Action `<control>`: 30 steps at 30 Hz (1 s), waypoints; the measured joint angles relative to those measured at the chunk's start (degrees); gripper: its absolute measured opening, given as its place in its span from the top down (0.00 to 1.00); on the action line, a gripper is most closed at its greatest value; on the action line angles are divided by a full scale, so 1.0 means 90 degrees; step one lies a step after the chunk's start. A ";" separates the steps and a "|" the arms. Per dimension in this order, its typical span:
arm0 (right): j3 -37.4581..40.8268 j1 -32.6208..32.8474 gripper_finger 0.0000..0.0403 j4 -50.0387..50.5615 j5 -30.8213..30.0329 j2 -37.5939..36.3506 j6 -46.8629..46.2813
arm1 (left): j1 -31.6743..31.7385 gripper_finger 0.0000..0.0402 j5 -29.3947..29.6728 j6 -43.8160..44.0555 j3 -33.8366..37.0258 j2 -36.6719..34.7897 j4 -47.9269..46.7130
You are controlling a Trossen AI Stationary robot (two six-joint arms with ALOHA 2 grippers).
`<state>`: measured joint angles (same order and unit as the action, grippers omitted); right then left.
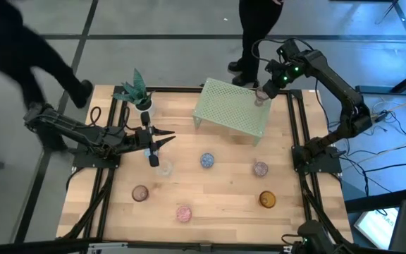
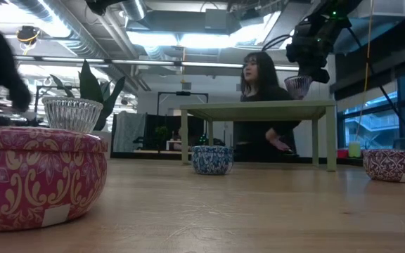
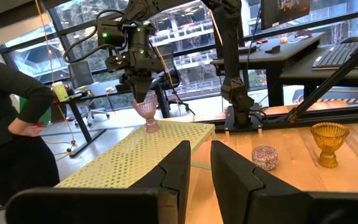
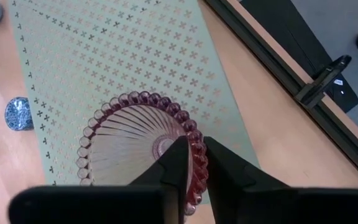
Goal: Pick & Place candle stick holders
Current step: Put the top pink candle holder on the shelf, then put the brown candle holder on the shelf aligned with the pink candle holder
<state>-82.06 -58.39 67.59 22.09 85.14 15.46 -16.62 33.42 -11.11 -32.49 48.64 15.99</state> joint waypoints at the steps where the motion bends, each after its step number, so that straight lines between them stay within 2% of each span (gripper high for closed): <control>1: 0.0000 0.0000 0.86 0.0000 0.0000 0.0000 0.0001 | 0.0002 0.85 0.0001 0.0000 0.0000 0.0000 0.0000; 12: 0.0000 0.0000 0.84 0.0153 -0.0001 0.0000 0.0003 | 0.0001 0.85 -0.0001 -0.0007 -0.0001 0.0000 0.0001; 20: 0.0000 0.0000 0.73 0.0148 -0.0004 0.0000 0.0184 | 0.0002 0.85 0.0000 -0.0010 -0.0002 0.0000 0.0002; 26: 0.0000 0.0000 0.66 0.0149 -0.0525 0.0000 0.0190 | 0.0002 0.85 0.0001 -0.0015 -0.0002 0.0000 0.0002; 30: 0.0000 0.0003 0.64 0.0194 -0.0515 0.0000 0.0206 | 0.0001 0.85 0.0001 -0.0015 -0.0001 0.0000 0.0002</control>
<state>-82.06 -58.37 69.34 17.46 85.14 17.31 -16.61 33.43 -11.25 -32.50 48.64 16.01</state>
